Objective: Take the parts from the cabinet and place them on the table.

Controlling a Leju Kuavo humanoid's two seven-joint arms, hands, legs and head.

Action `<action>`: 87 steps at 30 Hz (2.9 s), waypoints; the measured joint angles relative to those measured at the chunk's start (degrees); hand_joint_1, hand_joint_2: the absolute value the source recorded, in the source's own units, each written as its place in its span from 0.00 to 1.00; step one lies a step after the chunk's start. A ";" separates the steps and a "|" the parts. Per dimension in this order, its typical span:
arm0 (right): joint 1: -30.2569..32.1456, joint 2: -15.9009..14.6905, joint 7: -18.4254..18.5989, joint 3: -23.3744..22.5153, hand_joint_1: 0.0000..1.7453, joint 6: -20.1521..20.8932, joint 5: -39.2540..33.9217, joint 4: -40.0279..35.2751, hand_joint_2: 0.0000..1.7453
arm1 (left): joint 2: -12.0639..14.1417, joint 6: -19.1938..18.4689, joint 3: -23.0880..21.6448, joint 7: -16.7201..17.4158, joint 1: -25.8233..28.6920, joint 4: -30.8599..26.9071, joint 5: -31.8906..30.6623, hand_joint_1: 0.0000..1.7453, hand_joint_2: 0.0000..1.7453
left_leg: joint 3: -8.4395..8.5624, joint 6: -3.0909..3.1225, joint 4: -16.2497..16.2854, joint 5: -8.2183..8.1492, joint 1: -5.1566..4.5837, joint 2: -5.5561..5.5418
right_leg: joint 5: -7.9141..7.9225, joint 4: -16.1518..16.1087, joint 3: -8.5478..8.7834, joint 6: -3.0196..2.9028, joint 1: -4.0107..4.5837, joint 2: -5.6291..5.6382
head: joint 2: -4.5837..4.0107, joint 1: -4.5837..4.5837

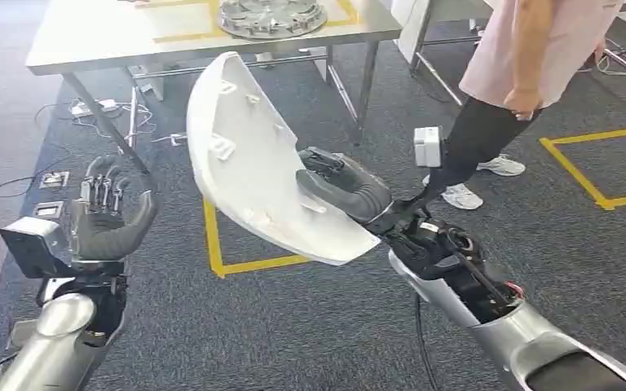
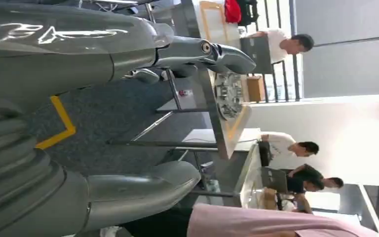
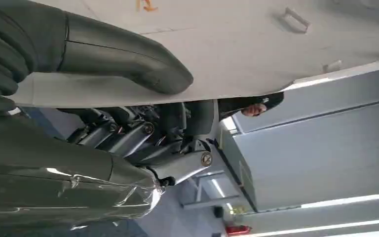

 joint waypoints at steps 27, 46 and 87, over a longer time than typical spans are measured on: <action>0.12 0.02 0.17 0.57 1.00 -3.85 5.16 -0.17 1.00 | 0.09 0.96 -0.09 0.96 -0.38 0.00 1.38 0.00 1.00 | 10.37 2.17 -19.32 7.47 -0.34 -0.03 | -1.02 -0.47 0.89 2.05 0.23 -1.00 | 0.00 0.46; 0.04 0.02 -0.15 0.87 1.00 -3.70 5.29 -0.48 1.00 | 0.24 1.03 -0.11 1.07 -0.27 0.00 1.66 0.00 1.00 | 10.43 2.16 -19.39 7.48 -0.25 -0.02 | -1.10 -0.40 0.90 2.00 0.25 -1.01 | 0.00 -0.11; -0.59 0.00 -0.26 1.01 1.00 -3.28 4.61 -0.52 1.00 | 0.48 0.70 -0.11 0.90 -0.23 -0.11 1.66 0.00 1.00 | 11.31 3.31 -20.19 7.38 0.11 0.07 | -1.71 -0.35 0.77 2.98 -0.16 -0.99 | 0.00 -0.37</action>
